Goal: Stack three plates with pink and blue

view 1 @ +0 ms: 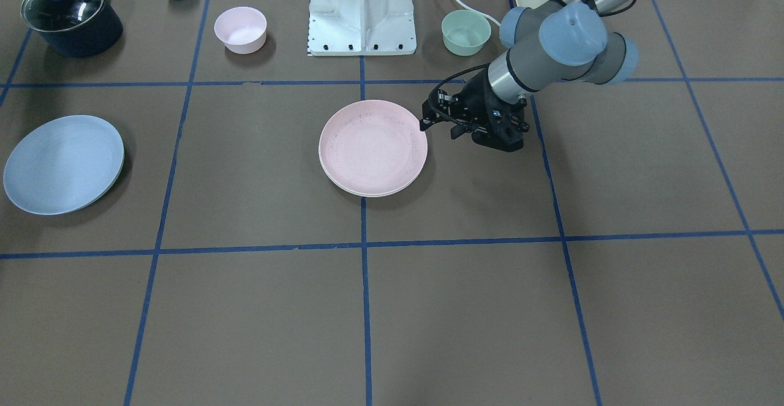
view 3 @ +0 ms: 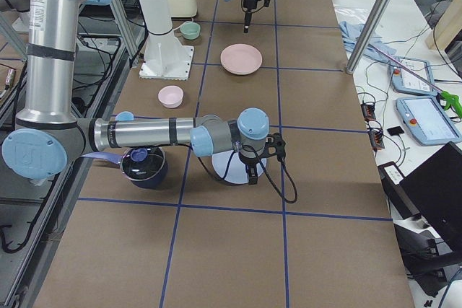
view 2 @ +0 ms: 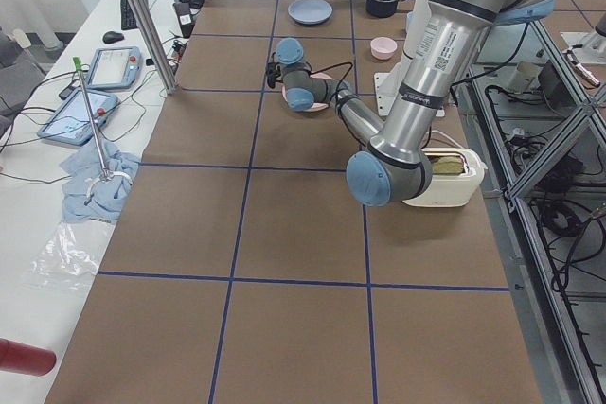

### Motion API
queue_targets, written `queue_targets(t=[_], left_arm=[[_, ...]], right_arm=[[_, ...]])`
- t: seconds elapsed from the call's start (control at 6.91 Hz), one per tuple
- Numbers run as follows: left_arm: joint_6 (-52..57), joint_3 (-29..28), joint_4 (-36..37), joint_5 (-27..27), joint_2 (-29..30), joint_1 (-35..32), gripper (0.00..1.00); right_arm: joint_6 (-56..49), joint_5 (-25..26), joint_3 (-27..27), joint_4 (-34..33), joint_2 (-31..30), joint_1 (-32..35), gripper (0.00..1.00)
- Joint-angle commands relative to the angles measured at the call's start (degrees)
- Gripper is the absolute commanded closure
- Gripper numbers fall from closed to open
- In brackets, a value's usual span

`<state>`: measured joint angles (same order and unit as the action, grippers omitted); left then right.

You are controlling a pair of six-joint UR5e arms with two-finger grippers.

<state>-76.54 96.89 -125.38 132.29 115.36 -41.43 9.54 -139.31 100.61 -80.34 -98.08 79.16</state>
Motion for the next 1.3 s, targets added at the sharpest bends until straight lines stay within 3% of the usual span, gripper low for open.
queue_targets(t=[0.0, 0.14, 0.43, 0.58, 1.16], left_arm=[[0.16, 0.32, 0.13, 0.07, -0.84, -2.07, 0.25], [0.16, 0.32, 0.13, 0.07, -0.84, -2.08, 0.25], [0.16, 0.23, 0.13, 0.07, -0.84, -2.17, 0.25], [0.07, 0.32, 0.13, 0.07, -0.92, -2.17, 0.25], [0.07, 0.15, 0.13, -0.02, -1.01, -2.17, 0.25]], right_arm=[[2.67, 0.09, -2.51, 4.98, -0.10, -2.77, 0.01], [7.20, 0.18, -4.61, 9.46, -0.01, -3.83, 0.01], [17.14, 0.36, -11.89, 25.42, 0.08, -6.38, 0.01], [23.71, 0.44, -12.45, 29.41, 0.17, -8.30, 0.01], [24.47, 0.44, -16.94, 33.49, 0.34, -10.78, 0.06]])
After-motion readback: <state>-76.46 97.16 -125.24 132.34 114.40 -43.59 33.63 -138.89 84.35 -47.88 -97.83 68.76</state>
